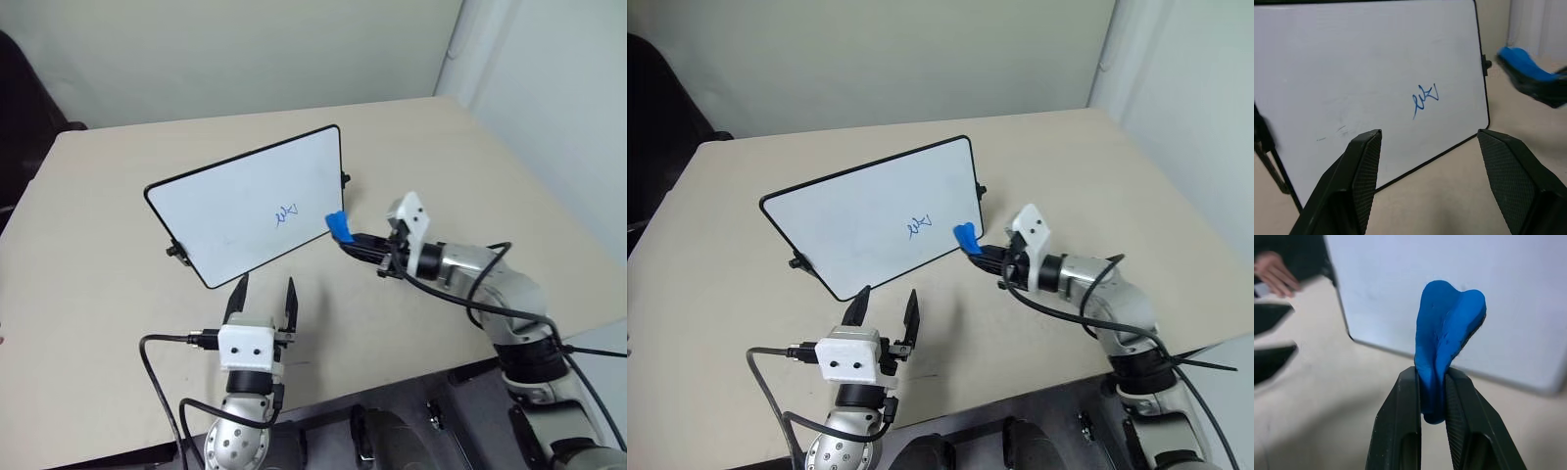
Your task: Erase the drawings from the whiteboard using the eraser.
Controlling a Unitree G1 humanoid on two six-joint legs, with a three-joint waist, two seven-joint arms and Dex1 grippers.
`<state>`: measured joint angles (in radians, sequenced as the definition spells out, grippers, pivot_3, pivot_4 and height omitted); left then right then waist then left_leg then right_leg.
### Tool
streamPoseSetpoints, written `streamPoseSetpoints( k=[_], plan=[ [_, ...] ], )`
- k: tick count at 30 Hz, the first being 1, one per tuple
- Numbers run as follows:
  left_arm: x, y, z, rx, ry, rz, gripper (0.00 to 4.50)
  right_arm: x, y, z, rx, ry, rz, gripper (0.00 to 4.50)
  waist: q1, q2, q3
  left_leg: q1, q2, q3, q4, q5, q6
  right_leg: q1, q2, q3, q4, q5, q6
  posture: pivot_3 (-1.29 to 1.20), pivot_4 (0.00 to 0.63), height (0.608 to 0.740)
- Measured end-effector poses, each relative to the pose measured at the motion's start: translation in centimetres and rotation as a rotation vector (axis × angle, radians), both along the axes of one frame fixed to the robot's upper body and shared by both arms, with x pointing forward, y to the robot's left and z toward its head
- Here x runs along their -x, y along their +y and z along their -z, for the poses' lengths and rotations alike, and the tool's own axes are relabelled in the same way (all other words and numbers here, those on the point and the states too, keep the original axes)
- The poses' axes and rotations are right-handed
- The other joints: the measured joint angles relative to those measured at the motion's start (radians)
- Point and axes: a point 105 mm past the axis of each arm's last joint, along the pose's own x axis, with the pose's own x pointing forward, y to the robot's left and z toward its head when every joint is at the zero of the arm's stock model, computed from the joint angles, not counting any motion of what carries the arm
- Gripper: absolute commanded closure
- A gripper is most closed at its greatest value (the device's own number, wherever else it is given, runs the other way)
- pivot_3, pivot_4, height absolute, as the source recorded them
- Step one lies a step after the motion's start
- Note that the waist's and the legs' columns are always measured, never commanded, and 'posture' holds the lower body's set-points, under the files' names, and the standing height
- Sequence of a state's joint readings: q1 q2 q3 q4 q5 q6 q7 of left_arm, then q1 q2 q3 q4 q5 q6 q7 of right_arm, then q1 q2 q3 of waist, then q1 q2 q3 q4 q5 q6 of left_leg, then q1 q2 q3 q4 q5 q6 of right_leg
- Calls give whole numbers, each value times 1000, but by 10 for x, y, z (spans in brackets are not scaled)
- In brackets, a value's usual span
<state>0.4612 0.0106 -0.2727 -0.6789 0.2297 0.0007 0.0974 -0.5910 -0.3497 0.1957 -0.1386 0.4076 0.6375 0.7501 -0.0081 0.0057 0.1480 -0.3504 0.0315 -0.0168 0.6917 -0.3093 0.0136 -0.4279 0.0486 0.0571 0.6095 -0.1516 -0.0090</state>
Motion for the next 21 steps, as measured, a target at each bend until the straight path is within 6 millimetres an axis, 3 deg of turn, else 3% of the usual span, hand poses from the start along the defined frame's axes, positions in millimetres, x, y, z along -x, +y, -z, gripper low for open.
streamPoseSetpoints(
  k=[9,21],
  plan=[
    [4,10,-1,52,-4,-34,1077,-17,60,19,36,-54,-48,4161,5,0,0,-4,1,-2,0,-2,-2,-5,-1,0,0,6,-10,0,150,740],
    [9,18,-1,131,-18,-52,1077,-26,77,8,5,-114,-14,4161,5,0,0,-7,2,-2,4,-6,-1,-7,-1,0,0,6,-11,0,150,740]
  ],
)
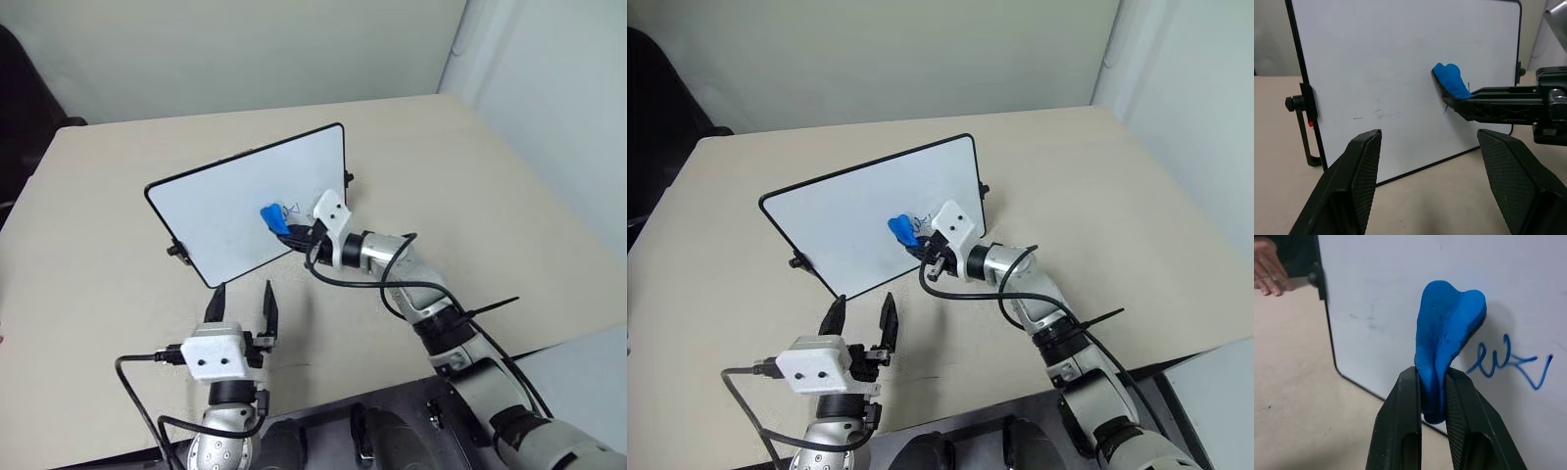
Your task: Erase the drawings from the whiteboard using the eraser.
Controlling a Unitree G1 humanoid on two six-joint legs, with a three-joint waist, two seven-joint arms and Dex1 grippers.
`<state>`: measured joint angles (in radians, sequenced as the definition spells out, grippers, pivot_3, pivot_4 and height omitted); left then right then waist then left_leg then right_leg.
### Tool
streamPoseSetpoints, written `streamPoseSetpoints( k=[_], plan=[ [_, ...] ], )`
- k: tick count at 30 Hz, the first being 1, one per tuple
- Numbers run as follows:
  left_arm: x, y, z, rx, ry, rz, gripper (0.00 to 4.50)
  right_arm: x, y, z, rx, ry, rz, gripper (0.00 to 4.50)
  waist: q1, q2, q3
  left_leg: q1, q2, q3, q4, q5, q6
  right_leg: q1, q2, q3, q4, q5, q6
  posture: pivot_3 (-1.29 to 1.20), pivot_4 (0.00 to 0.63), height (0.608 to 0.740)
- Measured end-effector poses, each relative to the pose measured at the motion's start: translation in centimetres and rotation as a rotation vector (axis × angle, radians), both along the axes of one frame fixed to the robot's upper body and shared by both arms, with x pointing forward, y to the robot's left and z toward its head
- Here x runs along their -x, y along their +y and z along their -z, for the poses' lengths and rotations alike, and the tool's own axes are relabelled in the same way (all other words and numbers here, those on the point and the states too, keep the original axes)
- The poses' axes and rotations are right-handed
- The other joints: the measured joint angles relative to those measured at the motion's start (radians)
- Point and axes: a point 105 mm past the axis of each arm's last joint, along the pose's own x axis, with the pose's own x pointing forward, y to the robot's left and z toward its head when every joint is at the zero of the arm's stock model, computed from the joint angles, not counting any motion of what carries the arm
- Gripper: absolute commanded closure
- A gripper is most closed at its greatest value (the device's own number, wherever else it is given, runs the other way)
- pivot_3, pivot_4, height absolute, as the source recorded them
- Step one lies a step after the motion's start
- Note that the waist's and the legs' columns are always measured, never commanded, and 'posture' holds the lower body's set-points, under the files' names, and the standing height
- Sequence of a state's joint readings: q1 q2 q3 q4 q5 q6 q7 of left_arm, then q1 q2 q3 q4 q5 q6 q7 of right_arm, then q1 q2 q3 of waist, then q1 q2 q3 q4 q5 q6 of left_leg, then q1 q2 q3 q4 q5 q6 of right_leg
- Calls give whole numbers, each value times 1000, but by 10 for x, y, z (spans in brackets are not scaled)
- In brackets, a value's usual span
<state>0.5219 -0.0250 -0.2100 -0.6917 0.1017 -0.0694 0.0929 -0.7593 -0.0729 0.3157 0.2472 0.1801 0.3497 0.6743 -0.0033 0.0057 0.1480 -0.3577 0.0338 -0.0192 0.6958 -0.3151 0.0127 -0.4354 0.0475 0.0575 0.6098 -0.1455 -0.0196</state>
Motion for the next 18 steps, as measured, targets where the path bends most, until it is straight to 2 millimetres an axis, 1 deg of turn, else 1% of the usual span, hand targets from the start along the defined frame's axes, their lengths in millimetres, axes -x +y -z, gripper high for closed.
streamPoseSetpoints(
  k=[6,11,14,18],
  plan=[
    [1,0,-1,3,-10,2,1077,-4,4,3,-13,12,37,4161,0,0,0,0,0,0,2,-1,0,0,0,0,0,1,-1,0,150,740],
    [1,-1,-2,-3,-11,6,1077,-17,7,9,24,16,122,4161,-1,0,0,0,1,0,2,-1,0,0,0,0,1,2,-2,0,150,740],
    [0,-2,-2,-11,-14,9,1077,-18,4,21,85,7,141,4161,-1,0,0,0,1,-1,2,-2,-1,0,0,0,1,3,-3,0,150,740],
    [0,-3,-2,-16,-14,12,1077,-15,-3,47,164,50,157,4161,-1,0,0,0,1,-1,2,-2,-1,0,0,0,0,5,-2,0,150,740]
  ],
)
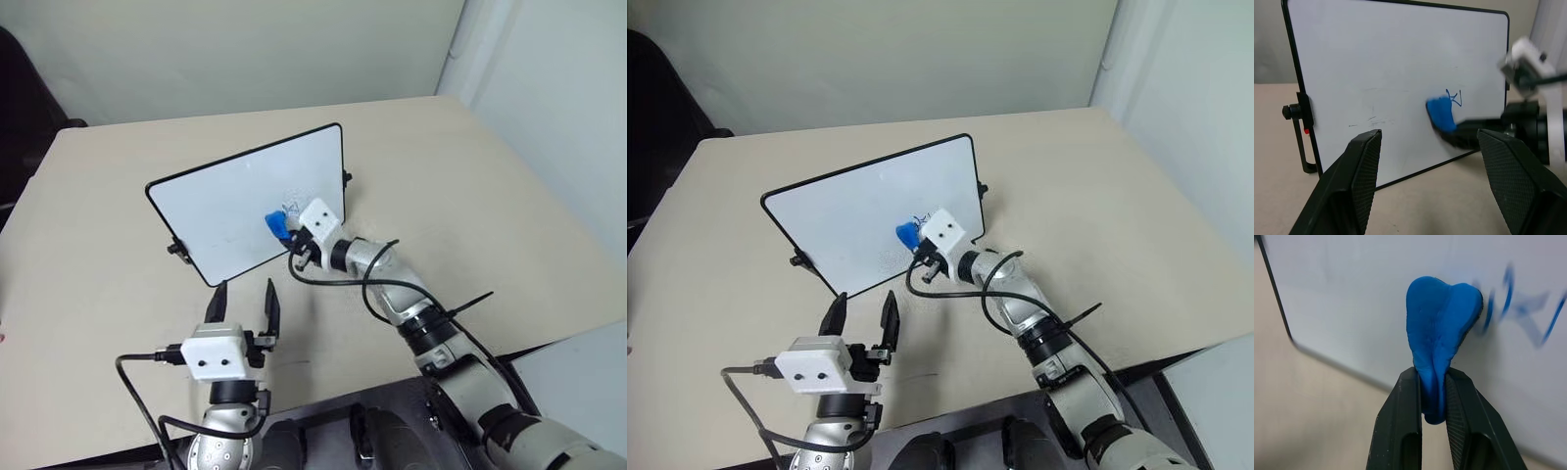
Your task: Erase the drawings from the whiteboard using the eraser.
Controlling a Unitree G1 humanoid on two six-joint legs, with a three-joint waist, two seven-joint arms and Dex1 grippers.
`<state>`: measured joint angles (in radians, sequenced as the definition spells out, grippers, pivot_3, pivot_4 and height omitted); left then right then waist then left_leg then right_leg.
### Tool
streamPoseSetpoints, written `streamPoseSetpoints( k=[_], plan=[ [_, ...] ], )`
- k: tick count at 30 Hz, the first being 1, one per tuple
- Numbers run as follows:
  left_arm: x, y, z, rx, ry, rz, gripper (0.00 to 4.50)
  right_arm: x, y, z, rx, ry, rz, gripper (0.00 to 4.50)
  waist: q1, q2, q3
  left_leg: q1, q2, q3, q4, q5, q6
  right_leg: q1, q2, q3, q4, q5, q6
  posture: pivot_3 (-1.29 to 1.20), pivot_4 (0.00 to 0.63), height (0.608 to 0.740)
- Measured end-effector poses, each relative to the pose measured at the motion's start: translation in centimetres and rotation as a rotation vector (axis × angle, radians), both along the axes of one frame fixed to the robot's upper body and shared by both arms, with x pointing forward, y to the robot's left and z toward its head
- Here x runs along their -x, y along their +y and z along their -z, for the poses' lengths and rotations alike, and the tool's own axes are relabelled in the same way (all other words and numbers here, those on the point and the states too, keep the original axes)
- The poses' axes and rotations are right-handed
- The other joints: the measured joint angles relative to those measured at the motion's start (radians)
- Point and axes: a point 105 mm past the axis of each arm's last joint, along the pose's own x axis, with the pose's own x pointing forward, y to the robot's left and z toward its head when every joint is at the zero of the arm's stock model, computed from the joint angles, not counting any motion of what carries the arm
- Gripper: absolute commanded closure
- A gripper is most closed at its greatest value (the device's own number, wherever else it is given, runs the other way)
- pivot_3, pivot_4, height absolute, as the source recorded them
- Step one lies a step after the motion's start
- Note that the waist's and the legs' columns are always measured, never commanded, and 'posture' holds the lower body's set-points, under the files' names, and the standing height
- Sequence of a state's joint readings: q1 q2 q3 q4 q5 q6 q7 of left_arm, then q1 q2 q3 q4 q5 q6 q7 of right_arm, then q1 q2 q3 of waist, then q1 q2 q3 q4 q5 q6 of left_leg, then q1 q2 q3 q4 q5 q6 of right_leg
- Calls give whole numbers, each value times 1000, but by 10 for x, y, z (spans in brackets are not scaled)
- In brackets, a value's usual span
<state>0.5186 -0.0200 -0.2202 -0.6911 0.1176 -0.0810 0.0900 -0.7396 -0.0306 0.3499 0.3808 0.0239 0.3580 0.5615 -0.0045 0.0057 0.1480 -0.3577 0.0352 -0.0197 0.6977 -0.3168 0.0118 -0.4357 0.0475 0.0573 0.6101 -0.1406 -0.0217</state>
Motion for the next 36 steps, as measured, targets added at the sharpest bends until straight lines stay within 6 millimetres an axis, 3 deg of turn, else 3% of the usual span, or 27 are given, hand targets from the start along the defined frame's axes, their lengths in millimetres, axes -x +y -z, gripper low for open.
streamPoseSetpoints(
  k=[3,8,15,18,25,31,36],
  plan=[
    [0,-1,0,0,1,2,1077,1,-6,12,49,21,7,4161,0,0,0,0,0,0,0,0,0,0,0,0,0,0,1,0,150,740],
    [0,-2,0,1,0,7,1077,0,-4,8,24,22,15,4161,-2,0,0,-1,0,0,0,0,-1,-2,0,0,0,0,1,0,150,740],
    [-1,-3,-1,-1,-6,16,1077,-10,-3,-44,-123,-53,29,4161,-3,0,0,-5,0,1,0,0,-1,-5,0,0,0,1,0,0,150,740],
    [-1,-4,-2,-3,-6,17,1077,-11,-3,-54,-148,-64,34,4161,-4,0,0,-5,1,1,0,0,-1,-5,0,0,0,1,-1,0,150,740],
    [-2,-4,-2,-10,-8,17,1077,-14,1,-50,-147,-50,76,4161,-4,0,0,-4,1,1,0,0,-1,-5,0,0,0,2,-1,0,150,740],
    [-3,-5,-2,-21,-7,18,1077,2,12,-24,-77,-6,4,4161,-7,0,0,-4,1,1,1,0,-1,-6,0,0,0,1,2,0,150,740],
    [-4,-5,-3,-22,-11,19,1077,5,14,-25,-40,-37,-31,4161,-7,0,0,-6,1,1,1,0,-1,-7,0,0,0,3,-1,0,150,740]
  ],
)
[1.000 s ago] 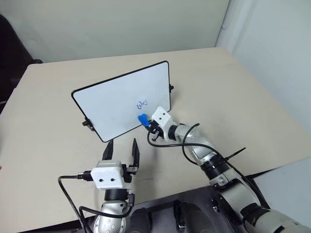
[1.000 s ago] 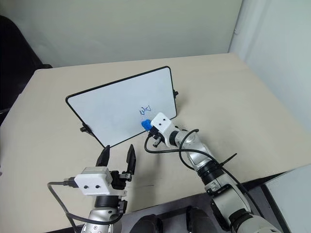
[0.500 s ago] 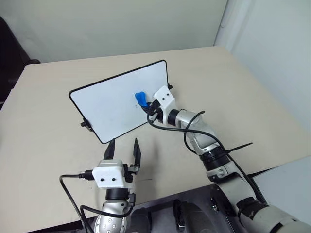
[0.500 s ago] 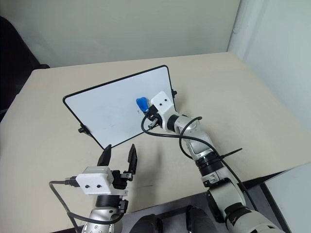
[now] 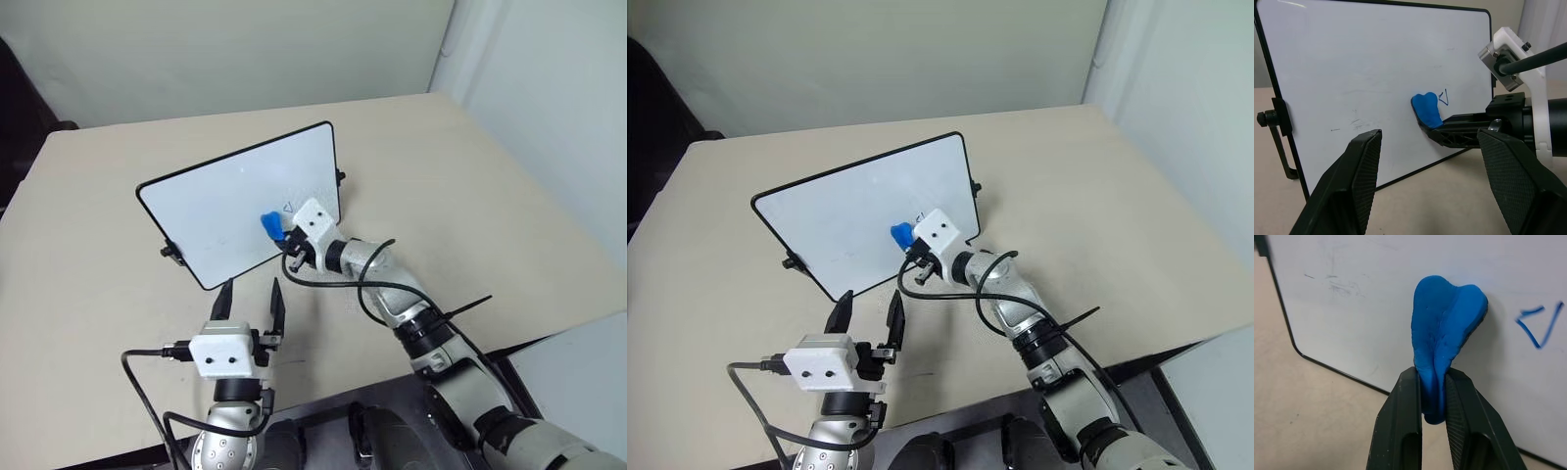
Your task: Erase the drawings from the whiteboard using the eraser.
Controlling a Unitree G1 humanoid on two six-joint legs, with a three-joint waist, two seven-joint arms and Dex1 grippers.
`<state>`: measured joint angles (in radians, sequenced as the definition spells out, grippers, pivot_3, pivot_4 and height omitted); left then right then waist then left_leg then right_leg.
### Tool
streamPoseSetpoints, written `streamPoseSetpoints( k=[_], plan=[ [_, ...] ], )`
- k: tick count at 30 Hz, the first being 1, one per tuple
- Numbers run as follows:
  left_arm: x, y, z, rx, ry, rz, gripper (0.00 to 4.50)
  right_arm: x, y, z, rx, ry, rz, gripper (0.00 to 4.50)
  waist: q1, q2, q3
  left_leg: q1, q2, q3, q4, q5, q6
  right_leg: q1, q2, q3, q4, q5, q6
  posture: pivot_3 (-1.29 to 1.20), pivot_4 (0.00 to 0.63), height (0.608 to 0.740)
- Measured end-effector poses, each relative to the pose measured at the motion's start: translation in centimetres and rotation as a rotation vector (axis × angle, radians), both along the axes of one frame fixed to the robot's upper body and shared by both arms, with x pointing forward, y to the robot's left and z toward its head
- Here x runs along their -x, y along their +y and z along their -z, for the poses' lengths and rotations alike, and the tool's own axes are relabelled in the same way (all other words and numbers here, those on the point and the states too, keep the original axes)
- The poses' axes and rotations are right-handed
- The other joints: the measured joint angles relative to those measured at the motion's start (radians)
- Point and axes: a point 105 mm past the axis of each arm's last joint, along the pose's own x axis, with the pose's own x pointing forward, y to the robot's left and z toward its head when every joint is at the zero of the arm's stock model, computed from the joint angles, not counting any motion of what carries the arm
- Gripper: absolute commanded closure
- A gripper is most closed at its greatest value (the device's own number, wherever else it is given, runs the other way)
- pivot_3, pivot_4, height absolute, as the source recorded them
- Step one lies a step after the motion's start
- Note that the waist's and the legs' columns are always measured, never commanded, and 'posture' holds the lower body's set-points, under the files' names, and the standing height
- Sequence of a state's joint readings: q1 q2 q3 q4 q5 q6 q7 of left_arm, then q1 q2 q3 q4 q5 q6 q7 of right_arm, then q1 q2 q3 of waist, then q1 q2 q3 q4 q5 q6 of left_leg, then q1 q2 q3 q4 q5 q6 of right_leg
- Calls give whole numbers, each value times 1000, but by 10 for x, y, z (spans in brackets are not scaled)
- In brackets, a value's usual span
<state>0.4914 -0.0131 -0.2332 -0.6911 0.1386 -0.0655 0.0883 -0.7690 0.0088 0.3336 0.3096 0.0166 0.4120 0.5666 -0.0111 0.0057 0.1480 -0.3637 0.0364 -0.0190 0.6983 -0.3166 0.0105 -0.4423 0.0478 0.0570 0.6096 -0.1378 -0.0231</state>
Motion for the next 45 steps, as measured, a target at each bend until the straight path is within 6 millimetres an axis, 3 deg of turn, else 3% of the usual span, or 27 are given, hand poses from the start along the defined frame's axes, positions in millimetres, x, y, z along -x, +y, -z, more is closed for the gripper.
streamPoseSetpoints(
  k=[6,11,13,19,24,27,32,39,45],
  plan=[
    [-1,0,-2,-1,-8,3,1077,-8,-1,-5,24,-25,9,4161,0,0,0,-1,0,0,0,0,0,-2,0,0,0,0,-1,0,150,740],
    [-2,0,-2,-3,-11,3,1077,-25,-7,-3,12,-3,120,4161,0,0,0,-1,0,0,0,2,1,-1,0,0,0,4,0,0,150,740],
    [-2,0,-2,-5,-11,3,1077,-32,-14,0,5,8,169,4161,0,0,0,-1,0,0,0,6,1,-1,0,0,0,3,6,0,150,740],
    [-2,1,-1,-8,-4,1,1077,-56,-48,0,15,-2,330,4161,-1,0,0,-1,0,-1,1,11,6,-1,0,1,-1,6,3,0,150,740],
    [-2,0,-1,-8,0,2,1077,-60,-57,3,10,13,368,4161,-7,0,0,-2,0,-1,1,10,4,-4,0,1,0,8,4,0,150,740],
    [-1,0,0,-7,3,2,1077,-56,-48,2,15,6,327,4161,-10,0,0,-4,0,-1,0,7,-1,-8,1,0,0,9,5,0,150,740],
    [-1,0,0,-7,2,4,1077,-40,-23,1,38,-19,209,4161,-20,0,0,-5,0,0,-1,5,-2,-11,1,1,-1,10,-1,0,150,740],
    [-1,-1,0,-12,2,3,1077,-15,18,-4,42,-59,50,4161,-27,0,0,-5,0,0,-1,5,-2,-11,1,1,0,9,2,0,150,740],
    [-1,-1,1,-18,7,-2,1077,-6,31,-15,28,-97,-10,4161,-23,0,0,-5,0,0,0,5,-1,-10,1,1,0,8,4,0,150,740]
  ],
)
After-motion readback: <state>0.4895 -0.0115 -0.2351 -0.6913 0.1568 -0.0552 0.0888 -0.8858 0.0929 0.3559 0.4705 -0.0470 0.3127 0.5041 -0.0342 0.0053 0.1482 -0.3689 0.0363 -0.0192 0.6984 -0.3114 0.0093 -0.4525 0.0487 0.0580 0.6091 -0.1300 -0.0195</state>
